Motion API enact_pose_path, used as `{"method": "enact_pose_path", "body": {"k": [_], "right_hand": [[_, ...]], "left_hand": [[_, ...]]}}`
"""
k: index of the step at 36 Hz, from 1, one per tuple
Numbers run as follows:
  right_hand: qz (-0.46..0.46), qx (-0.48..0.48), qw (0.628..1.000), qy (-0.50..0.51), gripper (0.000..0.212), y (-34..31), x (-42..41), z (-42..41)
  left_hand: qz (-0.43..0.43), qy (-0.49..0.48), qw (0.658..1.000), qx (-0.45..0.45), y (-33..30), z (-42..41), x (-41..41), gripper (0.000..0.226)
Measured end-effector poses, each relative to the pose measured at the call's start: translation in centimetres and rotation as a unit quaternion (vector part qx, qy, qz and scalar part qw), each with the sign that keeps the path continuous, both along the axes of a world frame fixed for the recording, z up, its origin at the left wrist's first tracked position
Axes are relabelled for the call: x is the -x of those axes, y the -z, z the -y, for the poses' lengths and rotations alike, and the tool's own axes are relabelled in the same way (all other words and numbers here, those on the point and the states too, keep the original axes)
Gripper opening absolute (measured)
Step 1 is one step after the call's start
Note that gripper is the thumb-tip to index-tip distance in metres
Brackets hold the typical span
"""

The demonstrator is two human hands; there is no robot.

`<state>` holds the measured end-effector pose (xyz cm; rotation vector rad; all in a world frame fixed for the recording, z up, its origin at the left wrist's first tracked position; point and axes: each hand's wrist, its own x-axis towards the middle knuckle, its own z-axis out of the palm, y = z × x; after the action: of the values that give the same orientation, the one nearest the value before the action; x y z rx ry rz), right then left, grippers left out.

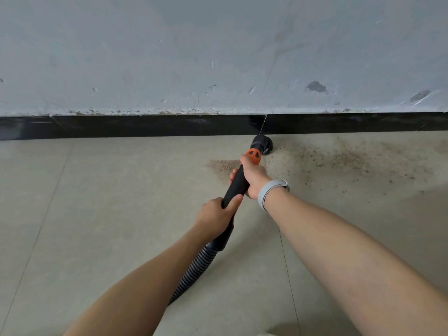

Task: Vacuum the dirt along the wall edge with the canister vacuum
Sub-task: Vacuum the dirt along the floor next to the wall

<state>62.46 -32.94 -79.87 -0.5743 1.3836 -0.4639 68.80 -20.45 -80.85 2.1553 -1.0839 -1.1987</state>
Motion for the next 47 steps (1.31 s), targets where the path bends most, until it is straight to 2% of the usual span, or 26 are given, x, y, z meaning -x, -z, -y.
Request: {"method": "enact_pose_path", "body": {"k": [11, 19, 28, 35, 47], "right_hand": [[0.036, -0.010, 0.999, -0.037, 0.027, 1.5, -2.3, -0.1], [0.060, -0.029, 0.997, -0.025, 0.023, 2.4, -3.2, -1.0], [0.028, -0.013, 0.999, 0.029, 0.023, 2.0, -1.3, 0.0], [0.032, -0.021, 0.999, 0.031, 0.024, 2.3, -0.4, -1.0], [0.139, -0.086, 0.981, 0.100, 0.036, 2.7, -0.5, 0.1]], "left_hand": [[0.053, -0.058, 0.997, 0.026, 3.1, -1.1, -1.2, 0.048], [0.102, -0.024, 0.994, 0.012, 4.0, -2.1, -2.6, 0.046], [0.062, 0.065, 0.996, -0.010, 2.6, 0.1, -2.3, 0.047], [0.055, 0.065, 0.996, -0.011, 2.8, -1.1, -1.5, 0.047], [0.200, 0.107, 0.974, -0.021, 1.9, 0.3, -3.1, 0.052]]}}
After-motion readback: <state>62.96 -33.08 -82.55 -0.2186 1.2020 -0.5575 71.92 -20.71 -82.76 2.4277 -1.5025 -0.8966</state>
